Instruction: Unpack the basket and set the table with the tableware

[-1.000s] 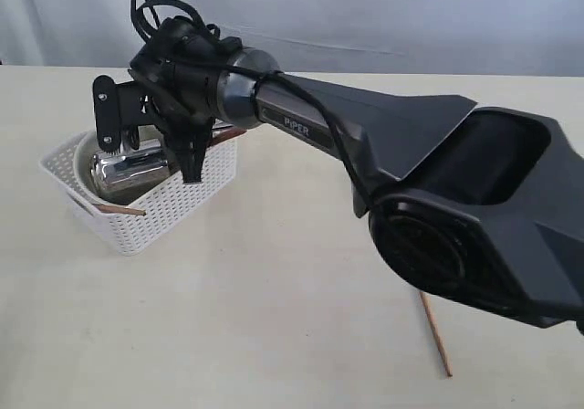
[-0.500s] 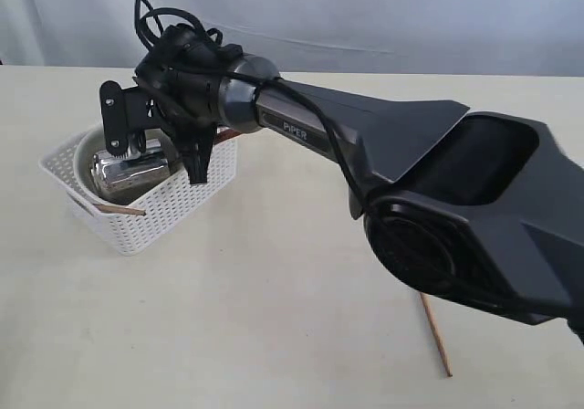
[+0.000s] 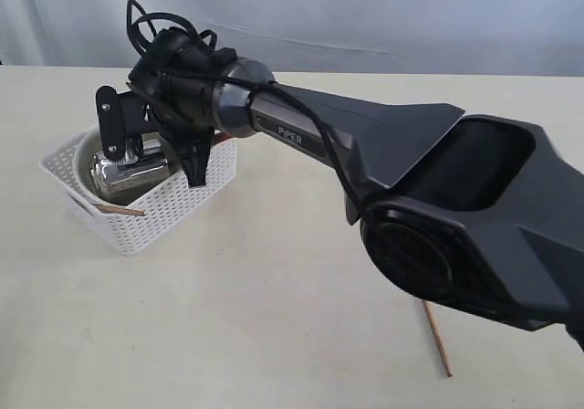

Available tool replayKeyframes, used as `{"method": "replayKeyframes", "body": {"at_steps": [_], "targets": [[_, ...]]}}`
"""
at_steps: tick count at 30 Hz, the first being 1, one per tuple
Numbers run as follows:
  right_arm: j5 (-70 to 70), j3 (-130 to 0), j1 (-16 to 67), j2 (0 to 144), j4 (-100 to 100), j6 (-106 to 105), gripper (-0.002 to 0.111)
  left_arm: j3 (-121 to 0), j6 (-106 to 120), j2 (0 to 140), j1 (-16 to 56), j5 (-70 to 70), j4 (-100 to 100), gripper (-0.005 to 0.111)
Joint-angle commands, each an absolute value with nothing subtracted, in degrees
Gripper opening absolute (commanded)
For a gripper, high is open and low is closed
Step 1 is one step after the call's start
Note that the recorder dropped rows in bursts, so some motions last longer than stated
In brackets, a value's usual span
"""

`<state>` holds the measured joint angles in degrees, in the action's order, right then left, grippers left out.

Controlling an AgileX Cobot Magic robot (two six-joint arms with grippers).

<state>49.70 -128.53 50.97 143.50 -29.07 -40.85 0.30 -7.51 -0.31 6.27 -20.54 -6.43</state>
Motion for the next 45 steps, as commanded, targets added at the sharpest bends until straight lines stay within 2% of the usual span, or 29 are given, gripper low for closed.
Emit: {"method": "replayKeyframes", "body": {"at_steps": [1,24,45], "targets": [[50.58,-128.61,51.77,142.06,-29.76,-41.22,0.000,0.00,-7.30,0.00,6.68,-20.09,-5.94,0.000],[52.15,-128.61,51.77,139.98,-30.76,-40.13,0.000,0.00,-7.30,0.00,6.68,-20.09,-5.94,0.000],[66.89,-128.61,51.44,130.92,-34.28,-36.20,0.000,0.00,-7.30,0.00,6.68,-20.09,-5.94,0.000]]}}
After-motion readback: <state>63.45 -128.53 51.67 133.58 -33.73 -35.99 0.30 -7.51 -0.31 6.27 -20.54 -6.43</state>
